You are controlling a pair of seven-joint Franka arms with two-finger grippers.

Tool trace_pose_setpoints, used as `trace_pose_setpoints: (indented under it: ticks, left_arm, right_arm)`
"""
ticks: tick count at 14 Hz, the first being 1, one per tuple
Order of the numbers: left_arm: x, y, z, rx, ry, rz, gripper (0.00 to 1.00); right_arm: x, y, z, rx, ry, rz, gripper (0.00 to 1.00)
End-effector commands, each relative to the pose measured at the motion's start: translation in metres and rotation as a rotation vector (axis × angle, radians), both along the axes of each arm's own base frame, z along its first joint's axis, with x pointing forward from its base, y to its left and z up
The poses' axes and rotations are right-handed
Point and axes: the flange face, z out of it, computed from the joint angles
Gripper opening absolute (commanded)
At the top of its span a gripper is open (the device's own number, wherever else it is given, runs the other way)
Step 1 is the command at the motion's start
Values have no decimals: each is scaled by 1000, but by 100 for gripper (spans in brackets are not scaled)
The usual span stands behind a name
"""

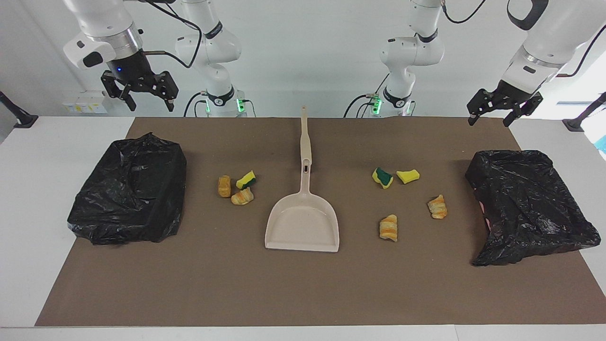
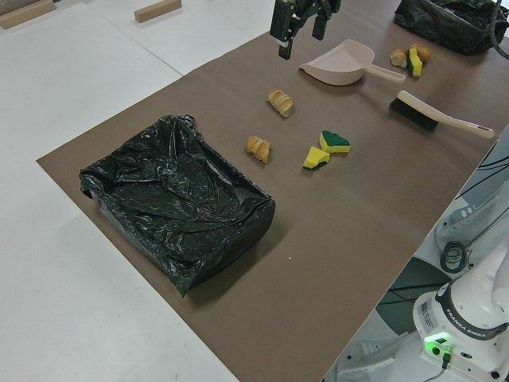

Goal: Sweep and dump trash in bin

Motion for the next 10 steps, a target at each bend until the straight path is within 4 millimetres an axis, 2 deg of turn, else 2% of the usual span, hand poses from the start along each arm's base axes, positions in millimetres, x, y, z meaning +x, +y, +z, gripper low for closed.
trace_pose_setpoints:
  ticks: [1,3,5,8,10]
  left_arm:
    - [-8,2,4,3,-3,1,100]
    - [-7,-1,5,3,-13,-10,100]
    - [-7,-12,4,2,-11,-31,100]
    - [-10,-41,2,-1,-5,-79,100]
    - [-18,-80,3,-1,-3,-147,100]
  right_arm:
    - [-8,-5,1,18,5,19,100]
    - [-9,-5,1,18,7,19,100]
    - [-9,-4,2,18,5,21,100]
    - [-8,-2,1,17,7,21,100]
    - [-8,-2,1,17,7,21,100]
